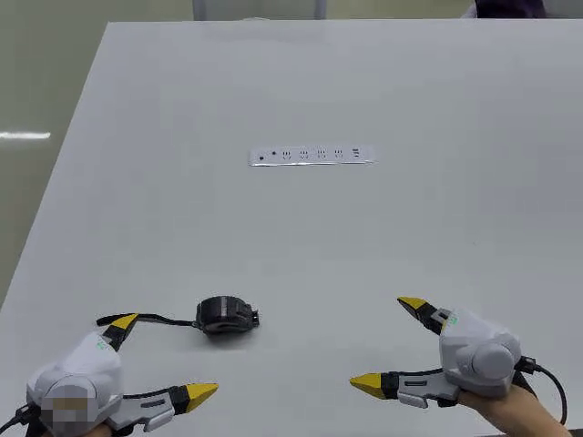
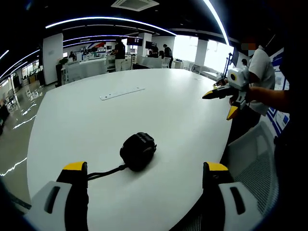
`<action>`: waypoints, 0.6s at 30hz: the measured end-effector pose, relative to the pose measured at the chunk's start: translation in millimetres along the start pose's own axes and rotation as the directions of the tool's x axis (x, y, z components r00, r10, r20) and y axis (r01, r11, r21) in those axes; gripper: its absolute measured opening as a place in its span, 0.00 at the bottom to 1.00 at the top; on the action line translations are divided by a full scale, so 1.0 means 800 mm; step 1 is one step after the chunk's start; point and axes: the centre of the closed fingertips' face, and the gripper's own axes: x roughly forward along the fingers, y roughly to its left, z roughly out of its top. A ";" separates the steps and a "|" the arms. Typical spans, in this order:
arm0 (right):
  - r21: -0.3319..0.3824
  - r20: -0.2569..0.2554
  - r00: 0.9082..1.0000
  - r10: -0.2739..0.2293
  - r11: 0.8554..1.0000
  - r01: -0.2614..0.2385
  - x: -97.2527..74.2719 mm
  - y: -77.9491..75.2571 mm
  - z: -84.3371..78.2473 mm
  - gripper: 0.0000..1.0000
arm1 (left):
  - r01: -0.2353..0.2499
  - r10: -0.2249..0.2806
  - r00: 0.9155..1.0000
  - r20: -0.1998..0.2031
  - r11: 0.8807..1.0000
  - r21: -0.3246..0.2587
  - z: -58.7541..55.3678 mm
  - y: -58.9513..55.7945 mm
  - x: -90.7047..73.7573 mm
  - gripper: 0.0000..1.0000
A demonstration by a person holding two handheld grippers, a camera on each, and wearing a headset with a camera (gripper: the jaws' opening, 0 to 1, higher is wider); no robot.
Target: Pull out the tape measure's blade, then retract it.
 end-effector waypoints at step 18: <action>-0.002 0.037 0.999 0.006 1.000 -0.006 -0.004 0.004 0.006 0.94 | 0.002 -0.002 1.000 0.006 1.000 0.007 -0.005 0.001 0.002 0.99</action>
